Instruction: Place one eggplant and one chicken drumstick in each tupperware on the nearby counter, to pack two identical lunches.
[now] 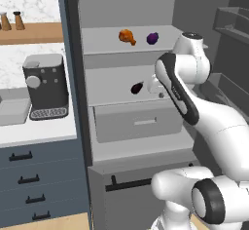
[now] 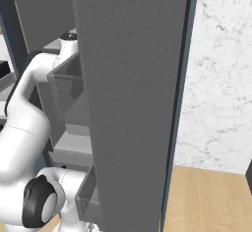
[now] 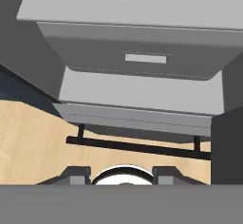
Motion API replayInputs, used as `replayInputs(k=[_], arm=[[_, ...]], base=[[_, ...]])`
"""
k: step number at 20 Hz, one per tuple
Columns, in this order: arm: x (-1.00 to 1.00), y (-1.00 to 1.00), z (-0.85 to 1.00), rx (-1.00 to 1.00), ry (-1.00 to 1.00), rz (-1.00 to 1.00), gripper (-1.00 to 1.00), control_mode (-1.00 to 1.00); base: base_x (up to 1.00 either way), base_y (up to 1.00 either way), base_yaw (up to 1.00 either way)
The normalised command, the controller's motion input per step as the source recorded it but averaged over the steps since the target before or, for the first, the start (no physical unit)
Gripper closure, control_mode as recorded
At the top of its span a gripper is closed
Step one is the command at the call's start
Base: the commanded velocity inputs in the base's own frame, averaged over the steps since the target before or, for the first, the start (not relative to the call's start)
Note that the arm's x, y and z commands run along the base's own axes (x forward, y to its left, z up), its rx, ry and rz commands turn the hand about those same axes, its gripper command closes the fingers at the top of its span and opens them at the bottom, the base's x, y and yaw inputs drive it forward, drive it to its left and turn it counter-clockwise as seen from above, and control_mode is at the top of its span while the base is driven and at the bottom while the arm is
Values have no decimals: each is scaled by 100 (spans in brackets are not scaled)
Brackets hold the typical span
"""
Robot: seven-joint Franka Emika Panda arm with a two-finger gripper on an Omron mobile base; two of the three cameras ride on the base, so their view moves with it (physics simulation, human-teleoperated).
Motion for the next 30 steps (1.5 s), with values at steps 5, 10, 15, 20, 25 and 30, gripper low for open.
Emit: replayInputs(k=[5, 10, 15, 20, 25, 30], arm=[[13, 22, -54, 0, -15, -10, -100, -100], [32, 34, -67, 0, -21, -13, -100, -100], [36, 6, -18, 1, -8, -11, -100, -100], [55, 0, 7, 7, 0, -16, -100, -100], [60, 0, 0, 5, 1, -15, -100, -100], [43, 1, -3, 0, 1, -3, -100, -100]], base=[[0, 0, 0], [0, 0, 0], [0, 0, 0], [0, 0, 0], [0, 0, 0], [0, 0, 0]])
